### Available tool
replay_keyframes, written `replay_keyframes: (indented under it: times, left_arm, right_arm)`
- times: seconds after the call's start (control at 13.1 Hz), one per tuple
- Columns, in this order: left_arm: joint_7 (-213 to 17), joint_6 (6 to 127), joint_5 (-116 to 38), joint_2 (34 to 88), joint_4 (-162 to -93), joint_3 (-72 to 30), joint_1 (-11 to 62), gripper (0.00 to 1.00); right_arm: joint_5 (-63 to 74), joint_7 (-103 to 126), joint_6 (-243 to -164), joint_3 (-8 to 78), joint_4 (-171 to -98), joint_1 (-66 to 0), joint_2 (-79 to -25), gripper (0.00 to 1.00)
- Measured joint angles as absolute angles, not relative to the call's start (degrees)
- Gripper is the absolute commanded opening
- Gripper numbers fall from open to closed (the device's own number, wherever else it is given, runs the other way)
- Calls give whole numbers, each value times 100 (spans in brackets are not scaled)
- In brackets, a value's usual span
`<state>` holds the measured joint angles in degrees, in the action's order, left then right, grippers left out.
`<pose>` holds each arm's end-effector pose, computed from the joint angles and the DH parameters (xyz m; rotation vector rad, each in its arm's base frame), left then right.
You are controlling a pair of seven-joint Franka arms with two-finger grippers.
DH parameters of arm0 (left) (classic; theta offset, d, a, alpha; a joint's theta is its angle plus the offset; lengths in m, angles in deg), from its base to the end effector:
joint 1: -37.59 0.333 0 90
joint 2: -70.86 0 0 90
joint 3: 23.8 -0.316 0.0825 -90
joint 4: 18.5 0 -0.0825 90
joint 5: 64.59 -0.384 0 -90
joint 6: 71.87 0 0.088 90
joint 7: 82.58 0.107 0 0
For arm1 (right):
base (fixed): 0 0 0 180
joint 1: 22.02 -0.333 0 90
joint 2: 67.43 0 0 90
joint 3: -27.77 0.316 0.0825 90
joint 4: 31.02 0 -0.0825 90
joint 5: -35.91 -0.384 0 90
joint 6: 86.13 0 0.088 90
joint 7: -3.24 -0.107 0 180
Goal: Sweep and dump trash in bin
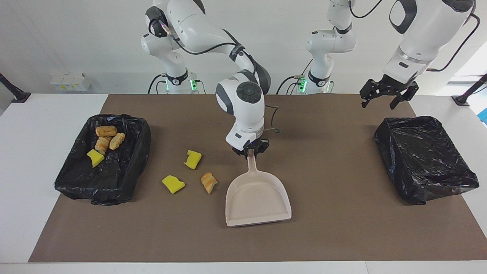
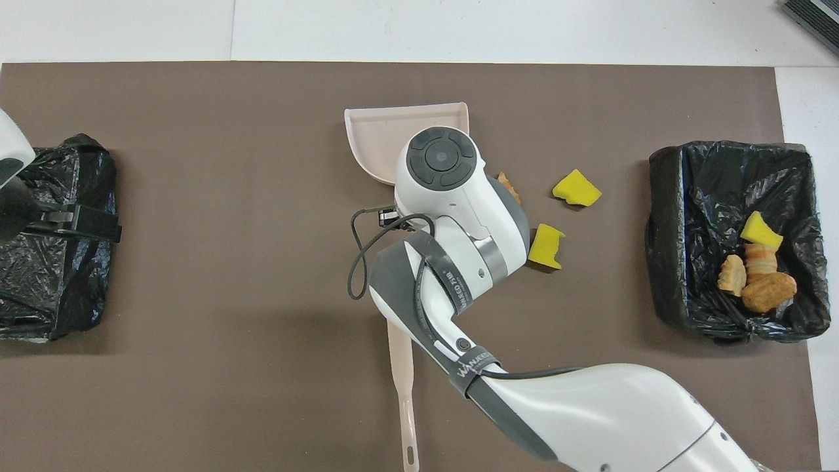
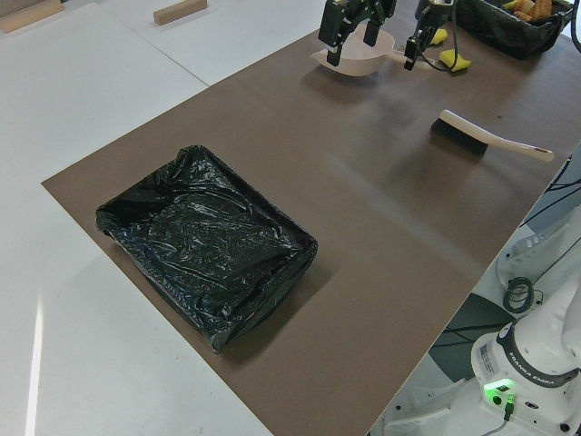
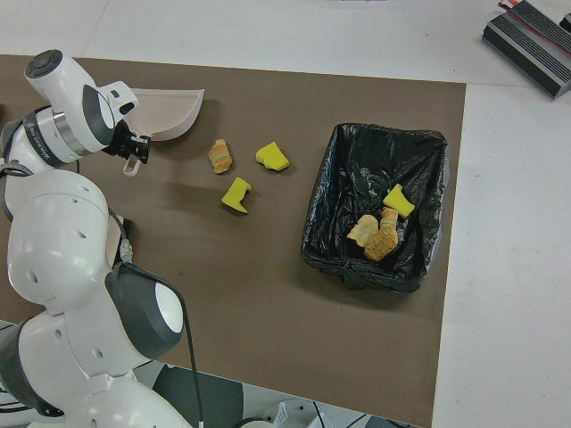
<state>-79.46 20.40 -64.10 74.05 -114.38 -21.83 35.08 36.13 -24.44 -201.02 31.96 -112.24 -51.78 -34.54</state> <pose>0.5377 -0.0435 0.6098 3.1282 -0.2071 -0.0117 0.5982 0.3907 0.3670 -3.0990 -0.1536 0.0086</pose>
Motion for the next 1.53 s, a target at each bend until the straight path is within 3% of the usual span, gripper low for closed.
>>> replay_keyframes:
  times: [0.23, 0.53, 0.76, 0.84, 0.92, 0.99, 1.3, 1.53]
  left_arm:
    - [-7946, 2044, -6410, 7405, -11439, -2184, 3507, 100]
    - [-7946, 2044, -6410, 7406, -11470, -2183, 3505, 100]
    - [-7946, 2051, -6406, 7411, -11481, -2166, 3442, 100]
    - [-7946, 2056, -6390, 7413, -11481, -2166, 3407, 100]
    - [-7946, 2073, -6347, 7415, -11481, -2164, 3385, 100]
    - [-7946, 2096, -6315, 7414, -11481, -2165, 3372, 100]
    - [-7946, 2298, -6176, 7404, -11495, -2160, 3323, 100]
    - [-7947, 2466, -6056, 7285, -11498, -2160, 3268, 100]
  right_arm:
    - [3613, -2471, -20123, 3196, -11204, -5300, -3405, 0]
    - [3612, -2551, -20451, 3198, -11208, -5347, -3373, 35]
    - [3611, -2555, -20594, 3197, -11217, -5365, -3364, 41]
    - [3610, -2555, -20594, 3197, -11217, -5371, -3365, 49]
    - [3610, -2556, -20590, 3197, -11219, -5383, -3365, 67]
    - [3610, -2556, -20567, 3197, -11228, -5397, -3364, 100]
    - [3605, -2557, -19880, 3198, -11237, -5450, -3568, 100]
    - [3178, -2473, -18774, 3192, -11469, -5391, -4264, 100]
